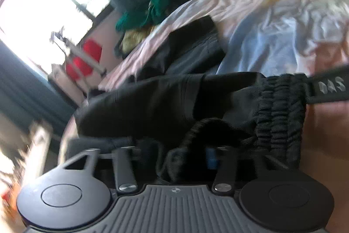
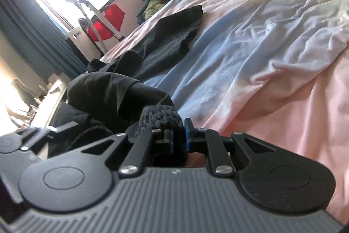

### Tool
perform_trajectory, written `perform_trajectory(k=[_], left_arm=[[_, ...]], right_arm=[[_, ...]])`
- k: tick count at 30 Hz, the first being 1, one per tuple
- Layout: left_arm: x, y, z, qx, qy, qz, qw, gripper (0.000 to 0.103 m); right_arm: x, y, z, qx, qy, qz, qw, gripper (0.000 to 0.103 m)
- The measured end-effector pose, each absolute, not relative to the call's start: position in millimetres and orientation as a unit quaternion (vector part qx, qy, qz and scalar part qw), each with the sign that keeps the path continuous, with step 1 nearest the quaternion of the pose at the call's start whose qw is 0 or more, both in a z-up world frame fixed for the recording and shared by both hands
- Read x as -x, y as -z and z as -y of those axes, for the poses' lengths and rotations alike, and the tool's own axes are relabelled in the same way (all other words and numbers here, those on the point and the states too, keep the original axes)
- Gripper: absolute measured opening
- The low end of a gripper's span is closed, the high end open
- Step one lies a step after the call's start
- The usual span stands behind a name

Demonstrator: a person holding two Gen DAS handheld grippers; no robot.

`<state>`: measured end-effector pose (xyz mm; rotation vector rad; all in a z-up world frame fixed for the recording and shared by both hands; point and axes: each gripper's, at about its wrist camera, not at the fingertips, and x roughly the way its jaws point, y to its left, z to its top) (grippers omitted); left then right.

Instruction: Fold clothes

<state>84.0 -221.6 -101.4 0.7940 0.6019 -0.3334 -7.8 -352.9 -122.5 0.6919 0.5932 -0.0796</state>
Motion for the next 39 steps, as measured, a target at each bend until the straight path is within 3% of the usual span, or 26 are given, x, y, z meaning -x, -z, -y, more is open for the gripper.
perform_trajectory(k=[6,14,26,30,39], left_arm=[[-80.2,45.2,171.8,-0.269,0.099,-0.241,0.927,0.009],[-90.3,-60.7,38.2,-0.065,0.016,-0.165,0.984,0.008],[-150.7,-181.4,-134.2,-0.003,-0.066,-0.088,0.994,0.008],[-179.1,-171.8,-214.2,0.027,-0.125,-0.108,0.986,0.008],[-215.3,-40.7,-319.9,0.148,-0.168,-0.238,0.945,0.010]], right_arm=[[22.3,108.7,345.3,-0.293,0.021,-0.278,0.914,0.010],[56.3,88.0,310.8,-0.290,-0.025,-0.280,0.915,0.003],[54.0,40.6,177.8,-0.268,-0.129,-0.229,0.927,0.004],[37.4,53.7,155.2,-0.254,-0.143,-0.232,0.928,0.004],[4.7,120.1,165.6,-0.227,-0.083,-0.273,0.931,0.004]])
